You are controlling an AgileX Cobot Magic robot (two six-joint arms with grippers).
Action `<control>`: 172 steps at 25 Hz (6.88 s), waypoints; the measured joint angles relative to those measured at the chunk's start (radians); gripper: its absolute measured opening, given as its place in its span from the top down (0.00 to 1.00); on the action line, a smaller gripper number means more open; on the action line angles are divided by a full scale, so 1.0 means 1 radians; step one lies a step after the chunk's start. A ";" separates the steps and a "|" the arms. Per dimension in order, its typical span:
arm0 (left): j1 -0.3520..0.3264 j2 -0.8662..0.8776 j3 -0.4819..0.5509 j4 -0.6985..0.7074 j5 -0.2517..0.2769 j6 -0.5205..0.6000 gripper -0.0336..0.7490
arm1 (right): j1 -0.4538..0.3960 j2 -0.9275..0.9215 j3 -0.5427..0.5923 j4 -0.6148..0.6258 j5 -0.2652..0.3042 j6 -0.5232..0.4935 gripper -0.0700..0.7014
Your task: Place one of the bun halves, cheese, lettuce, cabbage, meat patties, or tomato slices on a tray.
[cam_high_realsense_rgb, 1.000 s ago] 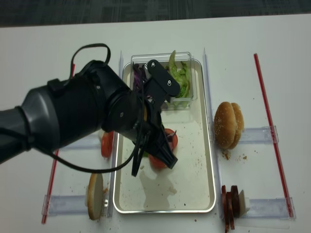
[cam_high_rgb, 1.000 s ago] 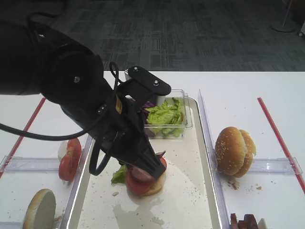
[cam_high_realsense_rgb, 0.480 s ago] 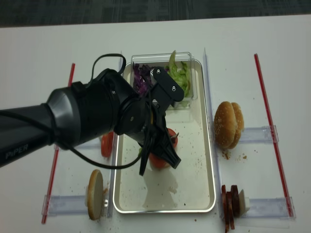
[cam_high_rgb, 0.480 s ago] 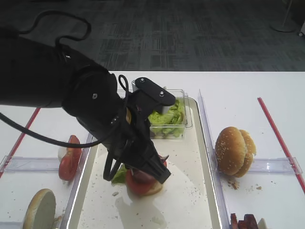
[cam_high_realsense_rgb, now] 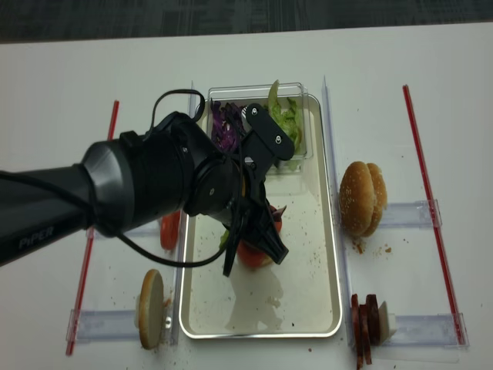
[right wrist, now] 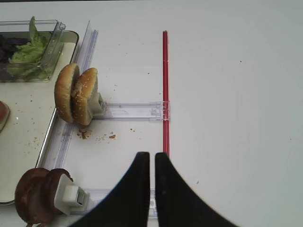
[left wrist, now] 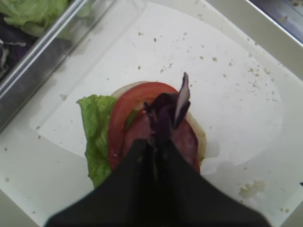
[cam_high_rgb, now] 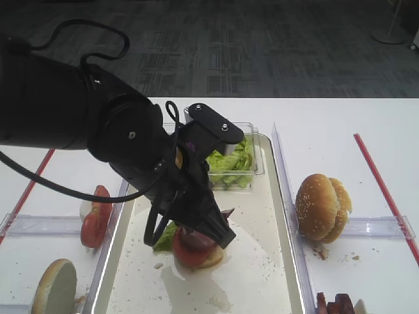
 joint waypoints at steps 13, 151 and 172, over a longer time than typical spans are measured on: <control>0.000 0.015 0.000 0.013 -0.027 0.000 0.92 | 0.000 0.000 0.000 0.000 0.000 0.000 0.82; 0.779 -0.003 -0.008 0.092 0.071 -0.069 0.08 | 0.000 0.000 0.000 0.000 0.000 0.000 0.82; 0.780 -0.236 0.219 0.048 0.098 -0.069 0.14 | 0.000 0.000 0.000 0.000 0.000 0.000 0.82</control>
